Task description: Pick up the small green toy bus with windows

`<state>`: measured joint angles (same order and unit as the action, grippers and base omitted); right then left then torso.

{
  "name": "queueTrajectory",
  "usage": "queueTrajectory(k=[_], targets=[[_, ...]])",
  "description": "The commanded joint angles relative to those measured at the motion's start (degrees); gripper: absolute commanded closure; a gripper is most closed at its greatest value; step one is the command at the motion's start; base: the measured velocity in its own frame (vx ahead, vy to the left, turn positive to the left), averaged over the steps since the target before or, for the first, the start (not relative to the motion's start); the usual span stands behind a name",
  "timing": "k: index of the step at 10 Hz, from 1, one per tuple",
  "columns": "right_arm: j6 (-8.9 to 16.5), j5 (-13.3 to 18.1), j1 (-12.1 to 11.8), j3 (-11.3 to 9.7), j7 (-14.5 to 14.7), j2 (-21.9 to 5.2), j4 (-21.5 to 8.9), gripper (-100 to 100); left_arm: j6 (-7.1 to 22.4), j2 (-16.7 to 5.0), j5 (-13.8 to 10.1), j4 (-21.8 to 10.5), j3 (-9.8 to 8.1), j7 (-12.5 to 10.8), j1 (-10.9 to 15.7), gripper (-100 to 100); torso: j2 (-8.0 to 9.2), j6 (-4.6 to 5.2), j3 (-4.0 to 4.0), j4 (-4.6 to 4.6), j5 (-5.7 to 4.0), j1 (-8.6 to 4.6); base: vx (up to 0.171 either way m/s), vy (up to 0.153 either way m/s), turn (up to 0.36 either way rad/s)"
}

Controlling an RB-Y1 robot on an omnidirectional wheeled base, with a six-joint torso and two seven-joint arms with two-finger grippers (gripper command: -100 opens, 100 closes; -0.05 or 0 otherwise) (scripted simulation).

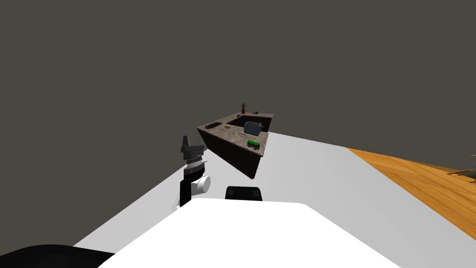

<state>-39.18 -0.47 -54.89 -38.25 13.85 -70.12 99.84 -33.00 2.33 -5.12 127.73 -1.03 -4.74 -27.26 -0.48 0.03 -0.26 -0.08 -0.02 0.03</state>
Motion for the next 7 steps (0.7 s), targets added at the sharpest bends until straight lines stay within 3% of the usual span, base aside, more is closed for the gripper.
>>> queueTrajectory(k=[1, 6, 7], targets=[[0.2, -0.1, -0.2, -0.4, 0.6, -2.7, -0.4, -100, 0.0, 0.0, 0.0, 0.0, 0.00, 0.0, 0.0, 0, 0.00, 0.00, 0.00, 0.00, 0.00, 0.00, 0.031, 0.027, 0.149], [0.4, -0.7, 0.9, -2.6, 2.7, -11.3, -6.3, -100, 0.0, 0.0, 0.0, 0.0, -0.01, 0.0, 0.0, 0, -0.03, 0.06, -0.02, -0.01, 0.02, 0.07, 0.038, 0.042, 0.212], [0.4, -0.7, 0.9, -2.6, 2.7, -13.6, -6.3, -100, 0.0, 0.0, 0.0, 0.0, 0.00, 0.0, 0.0, 0, -0.06, 0.00, -0.04, -0.02, 0.04, 0.14, 0.041, 0.048, 0.119]])
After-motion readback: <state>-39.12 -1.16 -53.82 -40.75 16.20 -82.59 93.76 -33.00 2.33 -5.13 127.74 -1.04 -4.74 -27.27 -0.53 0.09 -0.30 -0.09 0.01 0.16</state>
